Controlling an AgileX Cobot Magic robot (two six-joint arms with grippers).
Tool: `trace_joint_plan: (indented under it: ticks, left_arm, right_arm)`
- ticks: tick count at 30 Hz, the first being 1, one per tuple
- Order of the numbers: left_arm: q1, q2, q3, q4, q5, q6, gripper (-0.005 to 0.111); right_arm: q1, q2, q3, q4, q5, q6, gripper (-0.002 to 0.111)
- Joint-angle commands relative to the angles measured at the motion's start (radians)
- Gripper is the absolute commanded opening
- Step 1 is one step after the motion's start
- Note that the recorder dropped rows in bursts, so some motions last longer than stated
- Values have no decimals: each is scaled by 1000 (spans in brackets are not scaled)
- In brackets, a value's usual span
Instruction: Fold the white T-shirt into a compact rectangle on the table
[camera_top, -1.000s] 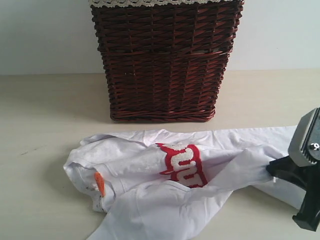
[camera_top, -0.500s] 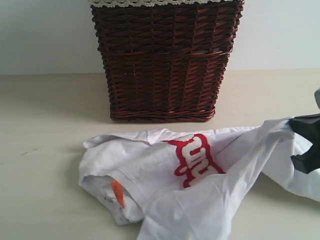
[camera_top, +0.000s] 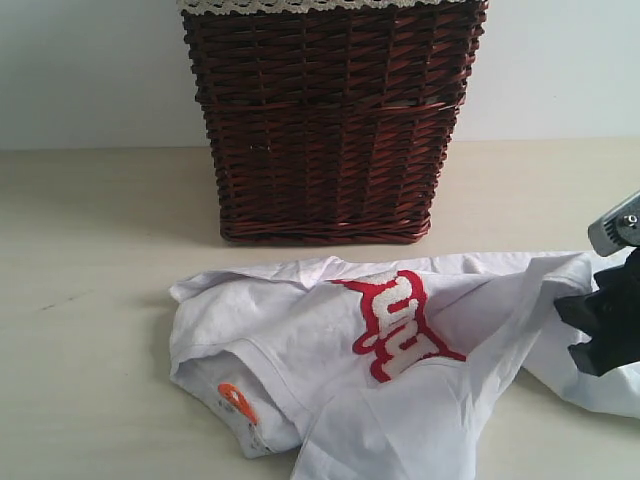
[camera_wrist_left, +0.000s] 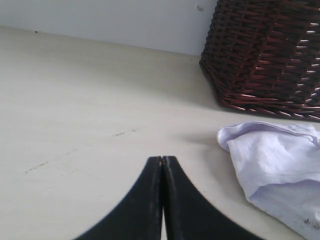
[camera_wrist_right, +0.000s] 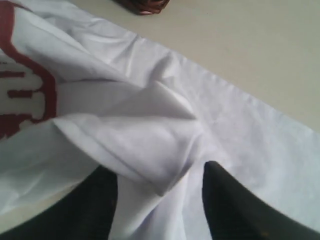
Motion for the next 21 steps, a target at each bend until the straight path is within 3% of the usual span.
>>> trace_joint_plan:
  ticks: [1, 6, 11, 13, 17, 21]
  left_arm:
    - [-5, -7, -3, -7, -3, -1, 0]
    - [-5, -7, -3, -7, -3, -1, 0]
    - [-5, -7, -3, -7, -3, -1, 0]
    - [-5, -7, -3, -7, -3, -1, 0]
    - [-5, -7, -3, -7, -3, -1, 0]
    - [-5, -7, -3, -7, -3, -1, 0]
  right_arm:
    - [-2, -27, -27, -6, 34, -11, 54]
    - [-2, -200, -41, -6, 237, -11, 54]
    - [-2, -258, -41, -139, 731, -11, 54]
    - [-2, -192, -41, -239, 838, -11, 51]
    - [-2, 4, -41, -375, 776, 13, 36]
    - [-2, 185, -41, -369, 691, -12, 23]
